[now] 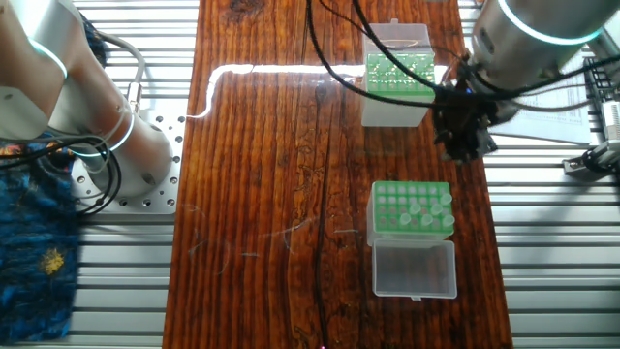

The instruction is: Transfer all large pipette tips from one holder to another

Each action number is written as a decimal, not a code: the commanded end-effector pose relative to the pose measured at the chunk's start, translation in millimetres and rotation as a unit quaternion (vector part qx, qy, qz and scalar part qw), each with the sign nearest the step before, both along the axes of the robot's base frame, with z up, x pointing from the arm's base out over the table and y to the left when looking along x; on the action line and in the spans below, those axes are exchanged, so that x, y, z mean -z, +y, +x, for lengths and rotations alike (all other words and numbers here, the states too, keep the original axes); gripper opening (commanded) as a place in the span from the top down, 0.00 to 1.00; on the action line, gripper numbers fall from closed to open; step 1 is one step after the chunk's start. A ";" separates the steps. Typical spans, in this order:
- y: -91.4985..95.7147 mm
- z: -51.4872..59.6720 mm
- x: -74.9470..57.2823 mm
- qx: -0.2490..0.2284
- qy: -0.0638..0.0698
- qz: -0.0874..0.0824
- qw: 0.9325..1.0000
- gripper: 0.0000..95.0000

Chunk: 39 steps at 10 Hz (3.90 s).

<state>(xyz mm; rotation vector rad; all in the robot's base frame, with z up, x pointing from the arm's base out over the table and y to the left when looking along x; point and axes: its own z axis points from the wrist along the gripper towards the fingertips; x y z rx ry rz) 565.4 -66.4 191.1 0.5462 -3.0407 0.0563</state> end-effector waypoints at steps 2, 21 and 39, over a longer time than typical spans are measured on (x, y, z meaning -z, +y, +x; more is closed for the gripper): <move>-26.7 13.4 2.4 -0.111 -0.014 -0.023 0.993 0.80; -58.9 14.3 30.4 -0.187 0.006 0.033 0.982 0.80; -56.7 10.4 40.9 -0.180 0.013 0.020 0.983 0.80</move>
